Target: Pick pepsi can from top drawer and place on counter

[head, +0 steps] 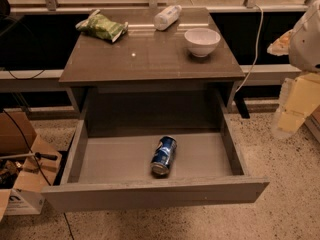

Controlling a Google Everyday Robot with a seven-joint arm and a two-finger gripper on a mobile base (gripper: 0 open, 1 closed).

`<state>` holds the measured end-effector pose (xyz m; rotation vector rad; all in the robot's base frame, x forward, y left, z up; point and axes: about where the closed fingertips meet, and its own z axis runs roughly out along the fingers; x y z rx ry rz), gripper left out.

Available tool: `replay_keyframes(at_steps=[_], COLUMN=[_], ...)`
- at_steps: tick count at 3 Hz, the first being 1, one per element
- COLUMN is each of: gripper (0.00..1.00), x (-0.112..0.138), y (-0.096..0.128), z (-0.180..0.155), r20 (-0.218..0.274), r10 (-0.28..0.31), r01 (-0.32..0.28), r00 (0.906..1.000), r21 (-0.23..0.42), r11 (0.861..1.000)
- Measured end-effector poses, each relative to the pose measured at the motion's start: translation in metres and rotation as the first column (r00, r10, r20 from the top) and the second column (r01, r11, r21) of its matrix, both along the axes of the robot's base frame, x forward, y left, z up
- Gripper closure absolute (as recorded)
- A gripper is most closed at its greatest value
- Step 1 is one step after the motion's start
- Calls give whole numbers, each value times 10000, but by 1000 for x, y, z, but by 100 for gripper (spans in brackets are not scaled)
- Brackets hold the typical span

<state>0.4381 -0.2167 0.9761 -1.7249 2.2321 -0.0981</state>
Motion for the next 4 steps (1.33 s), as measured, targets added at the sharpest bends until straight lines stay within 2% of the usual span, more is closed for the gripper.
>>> replay_keyframes(at_steps=[1,2,3,4], gripper=[0,0,0,0], x=[0,6,21,42], y=[0,6,18,28], z=[0,-5,-26,-56], r20=[0,-66,-551,-1469], r10=[-3,-413,-1290,-2568], r01=[3,415,1343,2785], r00=[10000,9991,9901,9552], r21=[2,394,1069,1534], r11=[10000,9984,9852,9481])
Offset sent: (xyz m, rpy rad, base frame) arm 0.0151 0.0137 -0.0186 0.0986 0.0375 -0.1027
